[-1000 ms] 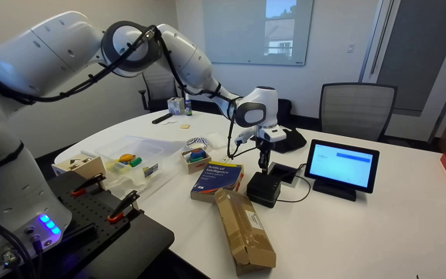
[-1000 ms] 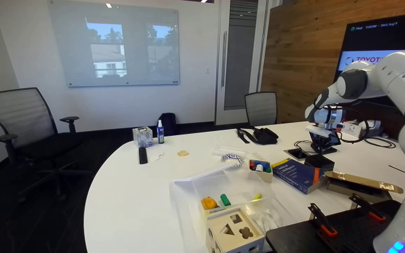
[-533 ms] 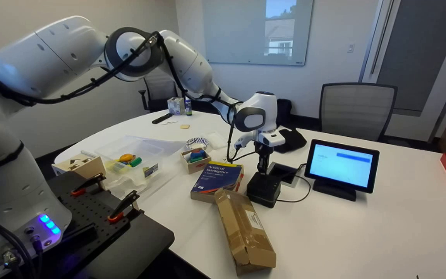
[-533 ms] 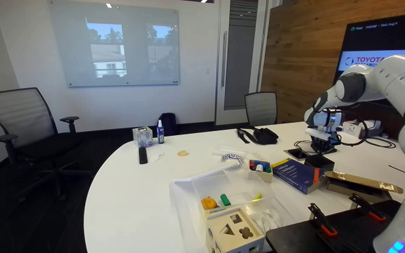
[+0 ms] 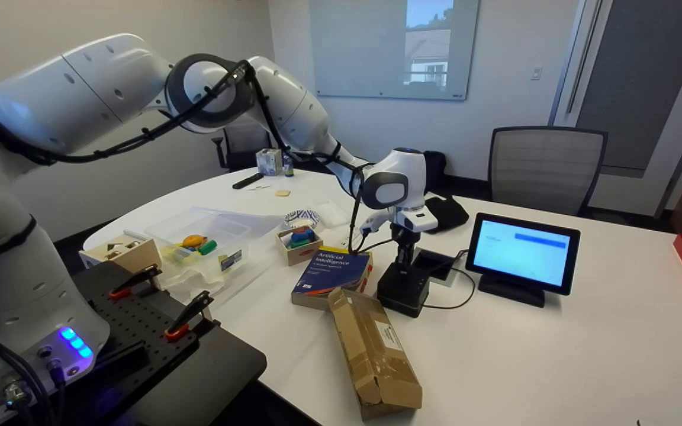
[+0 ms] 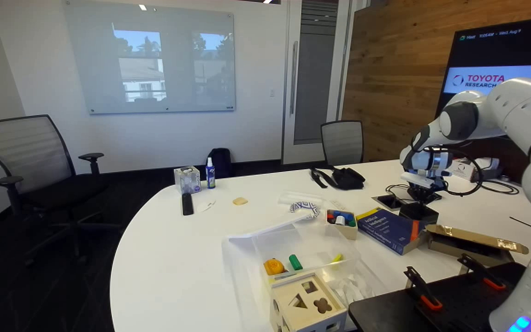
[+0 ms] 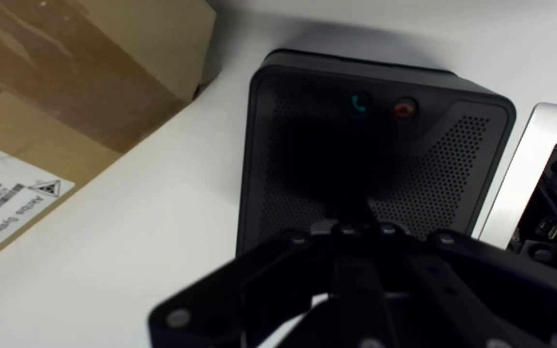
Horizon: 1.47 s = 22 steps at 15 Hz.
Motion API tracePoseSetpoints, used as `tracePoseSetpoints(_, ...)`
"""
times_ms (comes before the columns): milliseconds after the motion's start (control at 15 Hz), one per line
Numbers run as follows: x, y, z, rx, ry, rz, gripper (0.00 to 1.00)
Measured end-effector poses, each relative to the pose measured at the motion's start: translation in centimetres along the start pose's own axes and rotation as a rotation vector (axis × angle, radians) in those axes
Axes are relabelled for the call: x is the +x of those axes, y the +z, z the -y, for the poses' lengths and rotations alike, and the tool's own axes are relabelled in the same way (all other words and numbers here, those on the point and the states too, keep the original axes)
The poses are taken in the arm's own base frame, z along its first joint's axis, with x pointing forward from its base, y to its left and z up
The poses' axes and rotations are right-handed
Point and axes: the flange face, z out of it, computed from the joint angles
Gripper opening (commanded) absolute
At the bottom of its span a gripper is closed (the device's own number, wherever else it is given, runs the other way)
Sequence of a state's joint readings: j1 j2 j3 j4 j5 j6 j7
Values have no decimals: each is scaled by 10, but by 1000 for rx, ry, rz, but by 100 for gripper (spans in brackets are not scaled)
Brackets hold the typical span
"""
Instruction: Press the button on the black box
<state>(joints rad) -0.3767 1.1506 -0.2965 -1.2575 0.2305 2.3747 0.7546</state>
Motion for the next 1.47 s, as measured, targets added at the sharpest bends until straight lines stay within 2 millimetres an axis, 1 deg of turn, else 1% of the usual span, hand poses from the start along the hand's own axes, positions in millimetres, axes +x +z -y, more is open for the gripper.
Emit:
tracePoseSetpoints(333, 5, 2, 3, 7, 1, -7, 0)
tracePoseSetpoints(1000, 5, 4, 3, 6, 1, -7, 0)
tracePoseSetpoints(1333, 5, 2, 3, 5, 20, -9, 0)
tracePoseSetpoints(1467, 8, -2, 3, 7, 21, -13, 0)
